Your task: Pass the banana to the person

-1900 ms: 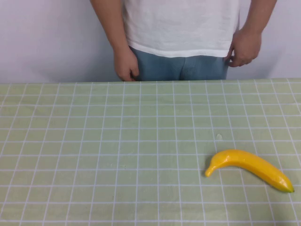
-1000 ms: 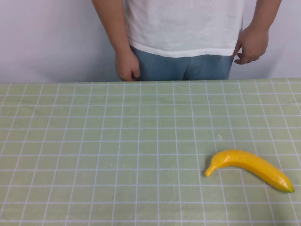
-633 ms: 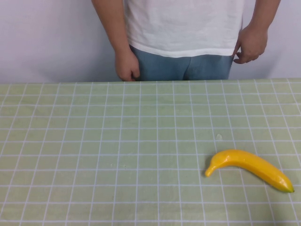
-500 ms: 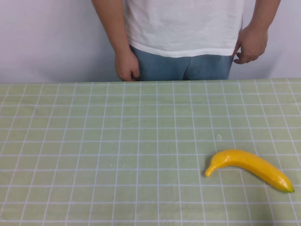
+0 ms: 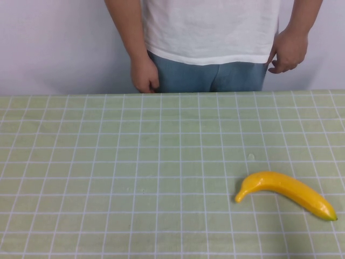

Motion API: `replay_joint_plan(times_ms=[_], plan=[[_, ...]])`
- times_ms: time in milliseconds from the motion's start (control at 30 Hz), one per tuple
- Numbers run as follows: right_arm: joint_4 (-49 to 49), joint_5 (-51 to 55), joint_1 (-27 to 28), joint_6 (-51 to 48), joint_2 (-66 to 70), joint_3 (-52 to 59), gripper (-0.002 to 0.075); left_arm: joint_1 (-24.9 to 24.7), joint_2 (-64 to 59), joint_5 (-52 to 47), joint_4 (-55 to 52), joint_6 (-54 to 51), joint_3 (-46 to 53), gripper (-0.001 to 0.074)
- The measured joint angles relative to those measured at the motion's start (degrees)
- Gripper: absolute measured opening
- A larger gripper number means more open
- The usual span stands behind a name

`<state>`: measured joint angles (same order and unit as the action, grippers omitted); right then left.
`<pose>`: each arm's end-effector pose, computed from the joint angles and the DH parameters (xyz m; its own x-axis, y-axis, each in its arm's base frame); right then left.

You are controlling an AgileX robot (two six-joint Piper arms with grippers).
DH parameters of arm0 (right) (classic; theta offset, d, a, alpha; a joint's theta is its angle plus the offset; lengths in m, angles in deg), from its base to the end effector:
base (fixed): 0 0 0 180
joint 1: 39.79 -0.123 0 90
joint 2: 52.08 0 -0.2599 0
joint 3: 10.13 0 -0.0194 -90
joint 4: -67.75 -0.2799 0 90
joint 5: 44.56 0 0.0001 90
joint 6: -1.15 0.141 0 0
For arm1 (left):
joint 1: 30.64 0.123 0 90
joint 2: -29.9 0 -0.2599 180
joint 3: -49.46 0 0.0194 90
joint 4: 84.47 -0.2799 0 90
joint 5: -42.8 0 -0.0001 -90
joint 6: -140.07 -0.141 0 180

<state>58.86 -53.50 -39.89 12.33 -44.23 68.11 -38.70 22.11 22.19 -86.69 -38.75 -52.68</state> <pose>0.1580 -0.0031 0.2279 0.2147 0.3417 -0.9149 -0.0549 0.9395 0.3380 0.1542 -0.0199 0.1593 -0.2750 0.0548 -0.9599 0.1316 0.9911 0.0189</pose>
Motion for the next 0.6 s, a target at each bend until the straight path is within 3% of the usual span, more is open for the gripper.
replay_joint_plan(times_ms=[133, 233, 433, 600], plan=[[-0.7, -16.4, 0.0, -0.7, -0.1, 0.0, -0.0007, 0.0, 0.0, 0.0, 0.0, 0.0, 0.0, -0.0004], [-2.9, -19.2, 0.0, -2.9, -0.1, -3.1, -0.0007, 0.0, 0.0, 0.0, 0.0, 0.0, 0.0, -0.0004], [-3.6, -4.0, 0.0, -15.2, 2.8, -17.8, -0.0007, 0.0, 0.0, 0.0, 0.0, 0.0, 0.0, -0.0004], [-3.6, 12.7, 0.0, -17.6, 14.2, -29.8, -0.0007, 0.0, 0.0, 0.0, 0.0, 0.0, 0.0, -0.0004]])
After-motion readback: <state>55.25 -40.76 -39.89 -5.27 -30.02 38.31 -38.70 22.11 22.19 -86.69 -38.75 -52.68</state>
